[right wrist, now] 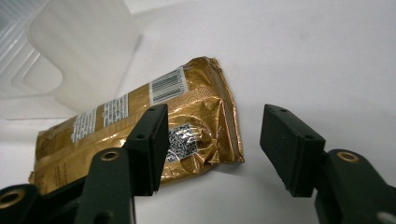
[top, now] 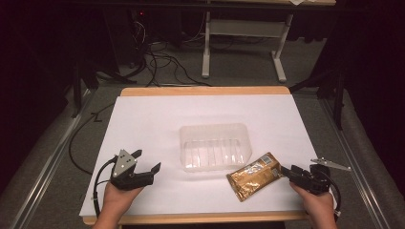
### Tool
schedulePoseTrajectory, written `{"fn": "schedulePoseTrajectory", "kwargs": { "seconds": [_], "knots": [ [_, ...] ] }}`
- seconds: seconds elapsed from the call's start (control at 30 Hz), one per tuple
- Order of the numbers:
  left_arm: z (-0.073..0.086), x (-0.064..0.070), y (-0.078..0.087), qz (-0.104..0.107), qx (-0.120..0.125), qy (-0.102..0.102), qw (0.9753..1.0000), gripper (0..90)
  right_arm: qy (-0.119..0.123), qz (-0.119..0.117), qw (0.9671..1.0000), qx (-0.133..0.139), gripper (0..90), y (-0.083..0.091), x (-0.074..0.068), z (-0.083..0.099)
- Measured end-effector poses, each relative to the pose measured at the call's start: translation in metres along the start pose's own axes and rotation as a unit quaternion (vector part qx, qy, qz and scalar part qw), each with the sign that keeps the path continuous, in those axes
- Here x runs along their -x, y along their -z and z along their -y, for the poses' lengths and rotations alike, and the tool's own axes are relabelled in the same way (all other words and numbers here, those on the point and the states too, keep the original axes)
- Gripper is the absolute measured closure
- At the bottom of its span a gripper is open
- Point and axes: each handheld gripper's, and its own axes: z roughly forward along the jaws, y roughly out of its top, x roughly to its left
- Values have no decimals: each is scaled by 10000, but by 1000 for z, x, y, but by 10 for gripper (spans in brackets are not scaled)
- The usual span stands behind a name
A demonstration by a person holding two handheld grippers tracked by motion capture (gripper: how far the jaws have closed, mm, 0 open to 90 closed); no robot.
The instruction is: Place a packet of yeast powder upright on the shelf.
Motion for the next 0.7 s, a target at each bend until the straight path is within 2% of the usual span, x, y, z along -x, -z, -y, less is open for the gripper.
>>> {"fn": "schedulePoseTrajectory", "kwargs": {
  "seconds": [0.1,0.2,0.33,0.43,0.57,0.7],
  "knots": [
    [0,0,-1,7,-27,-22,10000,185,-274,-207,9994,-63,390,-5,7,0],
    [0,0,-1,16,-38,-31,10000,185,-468,-246,9985,-161,340,-10,11,0],
    [0,1,0,21,-26,-27,10000,185,-567,-327,9976,-240,318,-13,12,0],
    [0,1,1,9,-10,-15,10000,185,-716,-512,9959,-224,292,-18,13,0],
    [1,0,1,10,-21,-8,10000,185,-1023,-848,9910,-178,267,-21,14,1],
    [1,0,1,17,-16,-12,10000,186,-1100,-1073,9879,-193,264,-26,10,2]
  ]
}}
